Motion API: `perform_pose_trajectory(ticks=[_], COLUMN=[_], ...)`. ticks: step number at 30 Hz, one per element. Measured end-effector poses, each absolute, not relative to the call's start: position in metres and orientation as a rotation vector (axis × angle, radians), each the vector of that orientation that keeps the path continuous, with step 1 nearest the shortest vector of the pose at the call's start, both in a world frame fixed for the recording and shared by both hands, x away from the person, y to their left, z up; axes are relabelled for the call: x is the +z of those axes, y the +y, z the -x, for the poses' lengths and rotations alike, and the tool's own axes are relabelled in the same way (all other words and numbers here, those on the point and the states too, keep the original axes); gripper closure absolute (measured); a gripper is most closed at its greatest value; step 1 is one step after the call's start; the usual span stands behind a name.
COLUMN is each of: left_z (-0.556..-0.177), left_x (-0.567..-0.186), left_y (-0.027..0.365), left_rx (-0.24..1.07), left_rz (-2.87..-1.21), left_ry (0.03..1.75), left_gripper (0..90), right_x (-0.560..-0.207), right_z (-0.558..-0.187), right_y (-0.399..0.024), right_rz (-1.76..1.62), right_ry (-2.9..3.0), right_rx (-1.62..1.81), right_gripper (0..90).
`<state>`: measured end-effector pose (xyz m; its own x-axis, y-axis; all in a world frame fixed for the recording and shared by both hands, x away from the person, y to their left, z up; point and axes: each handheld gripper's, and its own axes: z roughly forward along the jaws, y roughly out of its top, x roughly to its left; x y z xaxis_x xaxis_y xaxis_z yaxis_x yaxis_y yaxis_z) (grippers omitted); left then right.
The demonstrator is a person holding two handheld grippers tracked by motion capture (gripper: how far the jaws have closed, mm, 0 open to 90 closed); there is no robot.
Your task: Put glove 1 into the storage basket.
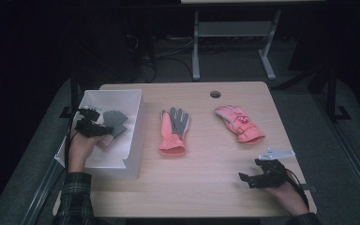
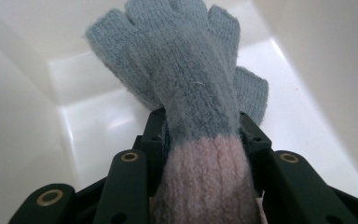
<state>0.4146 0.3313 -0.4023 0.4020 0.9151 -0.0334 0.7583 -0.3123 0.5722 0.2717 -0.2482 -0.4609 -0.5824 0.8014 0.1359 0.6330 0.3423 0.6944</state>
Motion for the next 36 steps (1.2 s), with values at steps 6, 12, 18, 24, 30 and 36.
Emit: perform_pose_trajectory(ticks=[6, 12, 18, 24, 30, 36], left_z=[-0.418, -0.42, -0.422, -0.421, -0.416, -0.409], left_x=[-0.416, -0.423, -0.427, -0.421, -0.404, -0.384], left_y=[0.33, 0.329, 0.325, 0.321, 0.318, 0.319], left_rx=[0.389, 0.368, 0.381, 0.43, 0.461, 0.476], left_rz=[-2.209, -2.233, -2.236, -2.241, -2.215, -2.179], left_ry=[1.454, 1.471, 1.477, 1.487, 1.472, 1.428], left_gripper=[61.7, 57.4, 36.6, 24.8, 19.3, 19.2], right_x=[-0.461, -0.461, -0.46, -0.461, -0.461, -0.461], right_z=[-0.272, -0.271, -0.271, -0.271, -0.271, -0.271], right_y=[-0.248, -0.248, -0.248, -0.248, -0.248, -0.248], right_rz=[-1.274, -1.293, -1.284, -1.292, -1.285, -1.285], right_ry=[2.377, 2.376, 2.378, 2.376, 2.378, 2.379], right_rx=[1.075, 1.072, 1.074, 1.074, 1.074, 1.074], right_gripper=[10.9, 10.9, 11.0, 11.1, 11.1, 11.1])
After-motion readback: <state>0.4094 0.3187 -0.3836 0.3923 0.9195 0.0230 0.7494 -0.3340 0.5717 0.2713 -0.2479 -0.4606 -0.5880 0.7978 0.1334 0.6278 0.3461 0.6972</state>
